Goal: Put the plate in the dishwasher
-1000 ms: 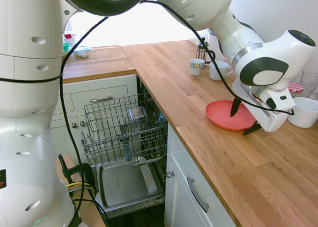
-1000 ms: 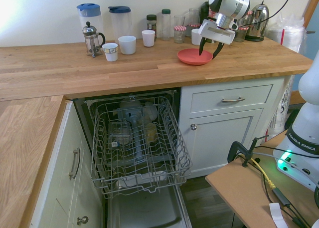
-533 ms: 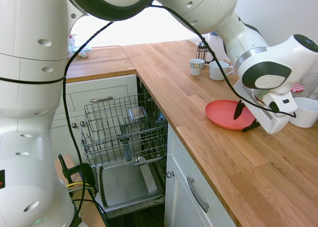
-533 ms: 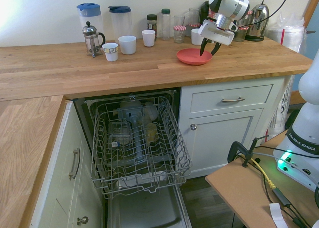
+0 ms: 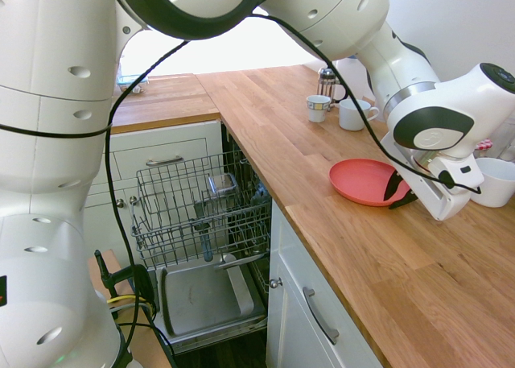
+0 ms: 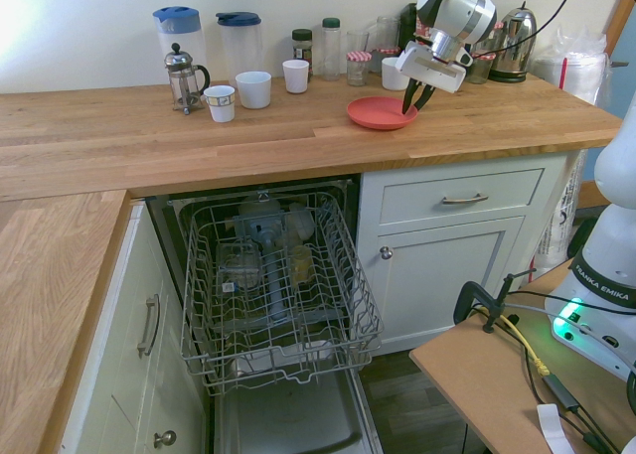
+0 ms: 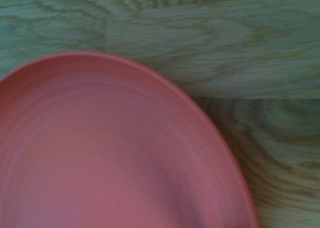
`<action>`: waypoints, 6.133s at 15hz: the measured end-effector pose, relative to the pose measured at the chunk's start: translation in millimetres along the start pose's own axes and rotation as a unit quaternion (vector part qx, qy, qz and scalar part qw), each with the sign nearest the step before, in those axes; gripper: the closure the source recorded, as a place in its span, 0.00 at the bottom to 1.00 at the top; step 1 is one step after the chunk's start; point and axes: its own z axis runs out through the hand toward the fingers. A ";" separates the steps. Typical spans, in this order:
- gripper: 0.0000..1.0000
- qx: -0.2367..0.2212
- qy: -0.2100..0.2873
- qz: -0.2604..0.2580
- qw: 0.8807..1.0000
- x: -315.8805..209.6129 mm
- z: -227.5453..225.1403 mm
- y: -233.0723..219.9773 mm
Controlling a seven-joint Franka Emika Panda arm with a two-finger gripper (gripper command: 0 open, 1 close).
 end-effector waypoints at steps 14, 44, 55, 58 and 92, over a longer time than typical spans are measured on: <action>1.00 -0.016 0.135 -0.103 0.985 -54.4 -111.4 -91.3; 1.00 -0.217 0.372 -0.561 0.707 -586.7 -13.7 -171.5; 1.00 -0.254 0.450 -0.628 0.582 -749.1 130.9 -138.9; 1.00 -0.245 0.456 -0.660 0.545 -767.2 178.1 -130.5; 1.00 -0.286 0.469 -0.620 0.560 -757.8 328.6 -53.3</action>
